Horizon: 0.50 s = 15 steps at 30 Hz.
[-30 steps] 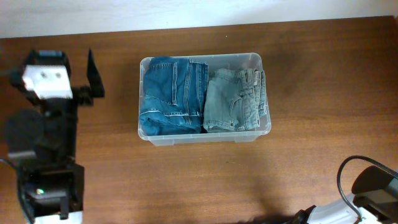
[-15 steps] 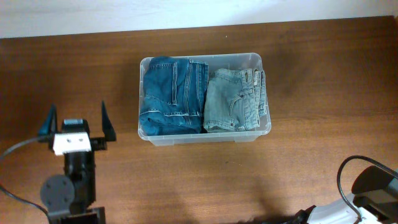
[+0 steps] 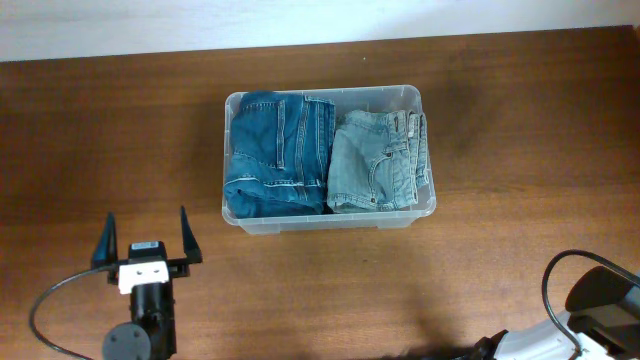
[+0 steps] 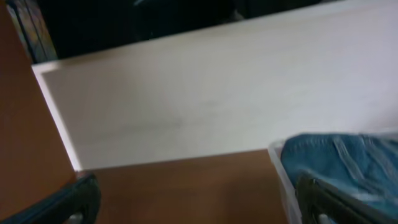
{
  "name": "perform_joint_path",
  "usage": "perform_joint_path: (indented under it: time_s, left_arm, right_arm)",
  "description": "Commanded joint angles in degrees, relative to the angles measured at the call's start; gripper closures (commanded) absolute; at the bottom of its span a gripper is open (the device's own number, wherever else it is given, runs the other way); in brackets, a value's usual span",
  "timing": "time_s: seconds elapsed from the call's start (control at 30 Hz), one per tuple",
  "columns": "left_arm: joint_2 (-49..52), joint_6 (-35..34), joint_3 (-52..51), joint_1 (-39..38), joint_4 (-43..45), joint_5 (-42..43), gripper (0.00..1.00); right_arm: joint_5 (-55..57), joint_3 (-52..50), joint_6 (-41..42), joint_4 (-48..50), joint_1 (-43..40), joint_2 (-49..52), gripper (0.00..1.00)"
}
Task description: Pack container
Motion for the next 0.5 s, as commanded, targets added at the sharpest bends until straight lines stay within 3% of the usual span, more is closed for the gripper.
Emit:
perform_joint_path:
  time_s: [0.0, 0.17, 0.47]
  left_arm:
    - [-2.67, 0.11, -3.45, 0.35, 0.0, -0.66, 0.0]
    - [-4.9, 0.11, -6.34, 0.28, -0.48, -1.05, 0.0]
    - [-11.23, 0.11, -7.26, 0.28, -12.55, -1.05, 0.0]
  right_arm:
    - [0.72, -0.15, -0.02, -0.33, -0.11, -1.01, 0.02]
    - [0.72, -0.15, -0.02, -0.33, -0.11, -1.01, 0.02]
    - [0.72, -0.15, -0.04, -0.33, -0.11, -1.01, 0.02]
